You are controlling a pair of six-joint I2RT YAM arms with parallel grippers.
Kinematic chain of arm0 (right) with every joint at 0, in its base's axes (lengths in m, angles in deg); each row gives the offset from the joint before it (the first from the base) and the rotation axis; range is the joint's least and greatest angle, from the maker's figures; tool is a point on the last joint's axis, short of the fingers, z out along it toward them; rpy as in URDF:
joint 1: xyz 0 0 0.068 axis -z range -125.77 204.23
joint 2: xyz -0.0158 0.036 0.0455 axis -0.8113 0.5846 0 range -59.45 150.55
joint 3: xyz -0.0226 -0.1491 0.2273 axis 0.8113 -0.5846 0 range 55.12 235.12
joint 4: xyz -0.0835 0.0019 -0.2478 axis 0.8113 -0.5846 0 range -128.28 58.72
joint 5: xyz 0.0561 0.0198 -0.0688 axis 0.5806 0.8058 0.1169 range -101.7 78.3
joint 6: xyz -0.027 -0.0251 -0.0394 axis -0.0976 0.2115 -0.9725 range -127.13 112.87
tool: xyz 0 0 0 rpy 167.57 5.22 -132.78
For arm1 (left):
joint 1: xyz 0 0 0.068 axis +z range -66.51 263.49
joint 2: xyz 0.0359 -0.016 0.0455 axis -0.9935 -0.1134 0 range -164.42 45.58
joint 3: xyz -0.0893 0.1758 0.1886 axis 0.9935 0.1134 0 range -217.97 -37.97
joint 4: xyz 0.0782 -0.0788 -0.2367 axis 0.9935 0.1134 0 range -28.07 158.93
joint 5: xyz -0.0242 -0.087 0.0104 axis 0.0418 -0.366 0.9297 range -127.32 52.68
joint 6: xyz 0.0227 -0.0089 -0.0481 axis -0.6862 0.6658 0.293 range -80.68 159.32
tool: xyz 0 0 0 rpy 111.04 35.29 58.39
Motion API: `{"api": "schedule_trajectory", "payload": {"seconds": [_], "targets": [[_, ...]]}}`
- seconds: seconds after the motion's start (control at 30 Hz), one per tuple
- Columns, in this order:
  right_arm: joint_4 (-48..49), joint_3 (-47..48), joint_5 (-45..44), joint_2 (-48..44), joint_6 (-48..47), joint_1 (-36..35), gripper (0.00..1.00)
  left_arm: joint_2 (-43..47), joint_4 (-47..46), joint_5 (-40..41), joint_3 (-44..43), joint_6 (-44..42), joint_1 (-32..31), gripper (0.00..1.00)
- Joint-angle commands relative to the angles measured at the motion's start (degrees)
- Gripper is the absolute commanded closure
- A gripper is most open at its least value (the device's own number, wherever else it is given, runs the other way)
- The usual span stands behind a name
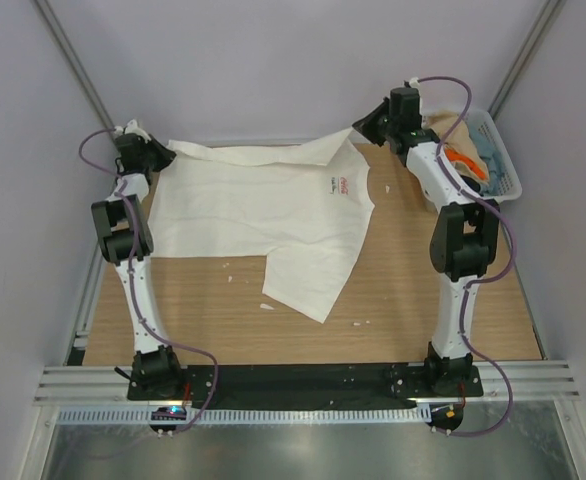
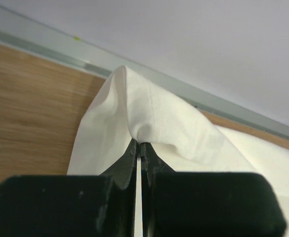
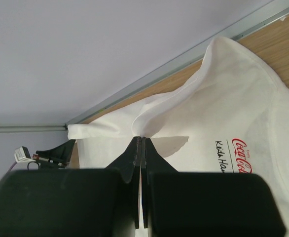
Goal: Fold and stack the t-shirts
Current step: Fold the tshirt
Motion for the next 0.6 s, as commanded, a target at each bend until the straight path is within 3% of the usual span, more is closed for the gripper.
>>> {"api": "schedule_trajectory", "payload": {"seconds": [0.0, 0.3, 0.57], "targets": [[0.45, -2.05, -1.03, -5.51, -0.17, -0.43, 0.99, 5.57, 3.84, -4.25, 1.42, 0.97, 0.9, 1.0], [-0.08, -10.93, -1.9, -10.61, 0.0, -0.96, 0.99, 7.16, 9.55, -4.33, 2.66, 2.38, 3.88, 1.0], [-0.61, -10.06, -2.79, -9.74, -1.31, 0.18, 0.99, 7.51, 12.98, -5.92, 2.23, 1.59, 6.08, 1.0]]}}
